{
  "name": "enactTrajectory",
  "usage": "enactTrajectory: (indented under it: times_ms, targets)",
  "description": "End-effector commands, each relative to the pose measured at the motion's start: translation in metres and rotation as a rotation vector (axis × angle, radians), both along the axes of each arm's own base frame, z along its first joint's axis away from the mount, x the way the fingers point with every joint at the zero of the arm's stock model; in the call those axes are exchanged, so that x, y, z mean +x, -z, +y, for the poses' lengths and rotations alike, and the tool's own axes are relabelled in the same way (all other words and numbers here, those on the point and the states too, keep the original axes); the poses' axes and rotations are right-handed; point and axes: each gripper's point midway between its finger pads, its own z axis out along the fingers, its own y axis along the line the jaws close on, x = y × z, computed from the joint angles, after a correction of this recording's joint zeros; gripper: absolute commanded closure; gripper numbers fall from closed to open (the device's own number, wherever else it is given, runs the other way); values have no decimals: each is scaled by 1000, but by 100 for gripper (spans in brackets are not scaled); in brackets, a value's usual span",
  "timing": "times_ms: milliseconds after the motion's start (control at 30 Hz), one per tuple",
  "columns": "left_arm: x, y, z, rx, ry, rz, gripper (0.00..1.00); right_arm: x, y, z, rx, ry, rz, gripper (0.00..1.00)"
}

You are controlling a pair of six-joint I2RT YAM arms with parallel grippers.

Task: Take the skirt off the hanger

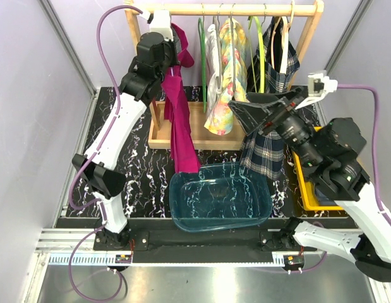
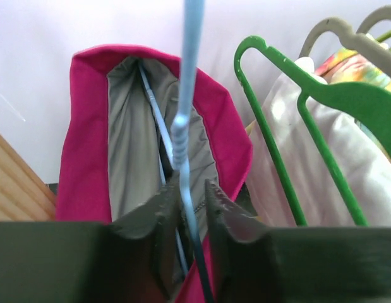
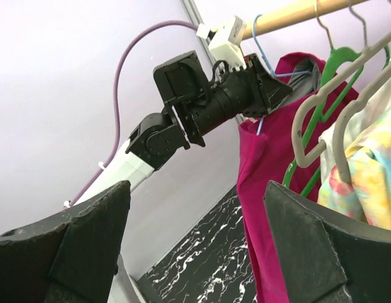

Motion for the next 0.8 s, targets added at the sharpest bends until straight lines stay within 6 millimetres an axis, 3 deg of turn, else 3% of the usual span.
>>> enactTrajectory:
  times_ms: [0, 167, 300, 400, 533, 767]
  targets:
    - [-10, -49, 13, -41, -52, -125, 82, 8, 0, -11, 1, 69, -11, 6]
    - [-20, -59, 13, -15, -44, -161, 100, 11, 8, -8, -15, 75, 6, 6]
    - [-31, -82, 7, 21, -24, -235, 100, 16, 17, -5, -35, 80, 21, 6]
    - [-44, -111, 8, 26, -12, -315, 100, 20, 24, -3, -50, 89, 31, 6]
    - [-63, -149, 18, 17, -22, -419, 100, 24, 31, -1, -65, 99, 42, 7]
    - [-100, -197, 45, 0, -64, -539, 100, 28, 44, 4, -79, 95, 70, 8]
